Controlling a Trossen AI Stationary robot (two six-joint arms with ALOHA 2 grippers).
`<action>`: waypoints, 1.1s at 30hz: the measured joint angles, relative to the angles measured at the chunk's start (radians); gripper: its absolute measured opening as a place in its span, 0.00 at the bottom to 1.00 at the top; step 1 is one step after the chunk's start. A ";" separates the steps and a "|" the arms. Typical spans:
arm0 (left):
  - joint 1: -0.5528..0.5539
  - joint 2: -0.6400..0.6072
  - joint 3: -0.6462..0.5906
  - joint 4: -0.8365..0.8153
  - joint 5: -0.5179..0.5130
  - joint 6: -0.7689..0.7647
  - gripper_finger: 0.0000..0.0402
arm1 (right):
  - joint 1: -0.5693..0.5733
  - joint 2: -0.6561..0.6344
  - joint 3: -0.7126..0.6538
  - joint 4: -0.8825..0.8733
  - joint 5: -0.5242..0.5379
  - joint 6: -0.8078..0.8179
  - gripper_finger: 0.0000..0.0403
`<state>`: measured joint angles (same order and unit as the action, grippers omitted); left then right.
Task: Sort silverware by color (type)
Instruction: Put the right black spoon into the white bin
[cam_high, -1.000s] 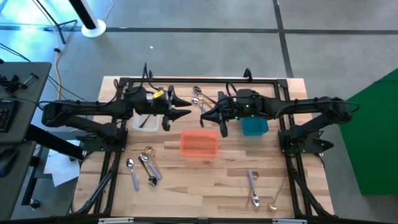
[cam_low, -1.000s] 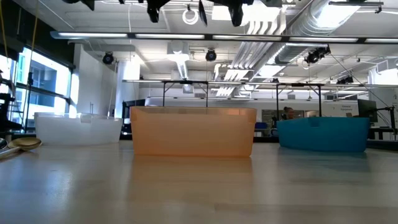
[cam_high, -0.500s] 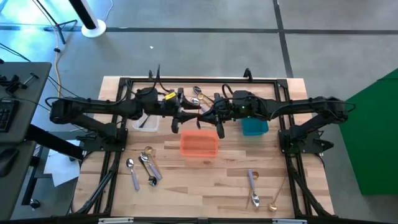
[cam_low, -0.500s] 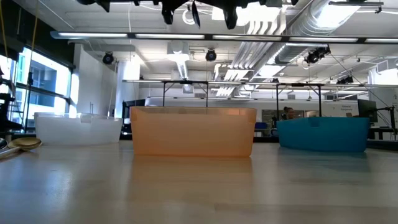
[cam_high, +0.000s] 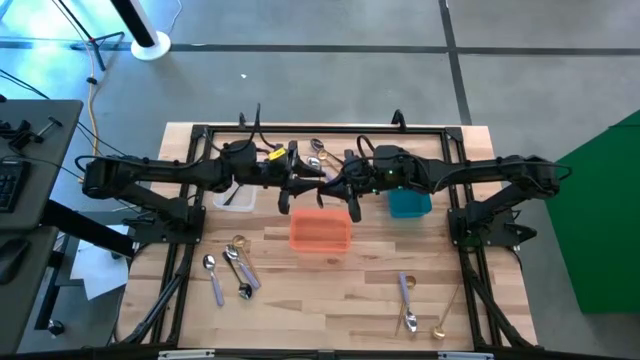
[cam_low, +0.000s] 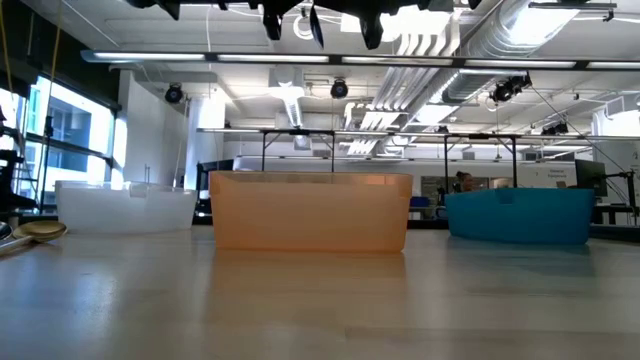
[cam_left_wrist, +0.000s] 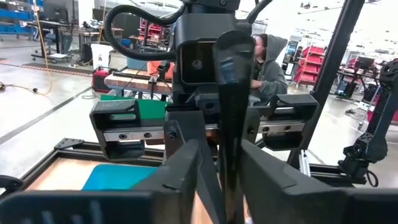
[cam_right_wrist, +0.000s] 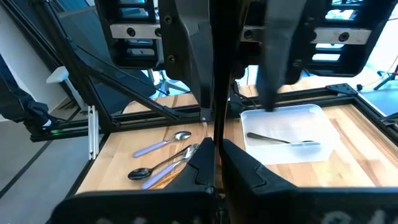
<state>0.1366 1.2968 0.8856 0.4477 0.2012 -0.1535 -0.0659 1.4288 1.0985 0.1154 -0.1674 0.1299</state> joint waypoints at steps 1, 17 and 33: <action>0.001 0.000 0.000 0.000 0.001 0.000 0.17 | 0.000 0.000 0.000 0.000 0.001 0.000 0.00; 0.001 0.000 0.000 0.000 0.003 0.010 0.02 | -0.001 0.000 0.000 0.000 0.002 0.000 0.00; 0.008 -0.001 0.000 -0.006 -0.004 0.035 0.01 | 0.000 0.000 0.000 -0.013 -0.002 0.052 0.23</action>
<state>0.1448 1.2961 0.8860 0.4412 0.1970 -0.1188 -0.0658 1.4284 1.0985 0.1020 -0.1696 0.1819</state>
